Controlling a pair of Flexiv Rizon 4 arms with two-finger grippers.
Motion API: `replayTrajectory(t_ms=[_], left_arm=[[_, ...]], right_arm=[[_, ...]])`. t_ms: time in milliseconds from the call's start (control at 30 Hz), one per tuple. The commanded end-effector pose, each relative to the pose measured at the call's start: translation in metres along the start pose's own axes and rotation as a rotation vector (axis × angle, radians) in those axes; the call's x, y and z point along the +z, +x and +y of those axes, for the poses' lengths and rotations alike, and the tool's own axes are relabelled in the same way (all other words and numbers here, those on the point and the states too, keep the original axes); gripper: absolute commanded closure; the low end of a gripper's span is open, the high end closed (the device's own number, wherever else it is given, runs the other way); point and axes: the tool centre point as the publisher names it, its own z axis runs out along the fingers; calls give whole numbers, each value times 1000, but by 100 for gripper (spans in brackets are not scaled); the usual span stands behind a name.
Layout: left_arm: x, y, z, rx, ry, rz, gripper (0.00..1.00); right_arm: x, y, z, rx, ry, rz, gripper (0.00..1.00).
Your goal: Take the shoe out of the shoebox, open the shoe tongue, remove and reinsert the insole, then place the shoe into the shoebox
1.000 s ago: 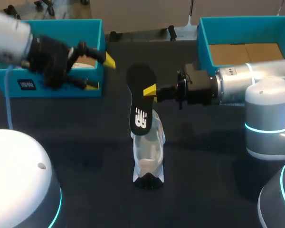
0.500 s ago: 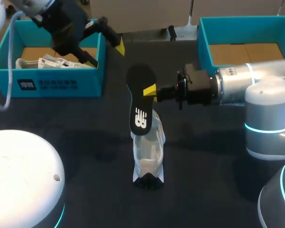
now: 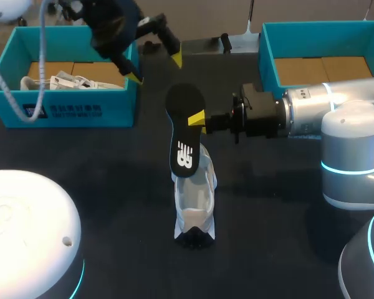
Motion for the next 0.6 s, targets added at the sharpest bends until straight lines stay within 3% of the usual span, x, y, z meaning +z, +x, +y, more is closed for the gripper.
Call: replayTrajectory(t_ms=[33, 167, 600], left_arm=[[2, -20, 20, -6, 47, 108, 0], [2, -32, 27, -46, 63, 182, 0], [24, -39, 21, -81, 114, 351, 0]], right_arm=[[2, 0, 0, 1, -1, -2, 100], [2, 0, 0, 1, -1, -2, 100], [2, 0, 0, 1, -1, -2, 100]])
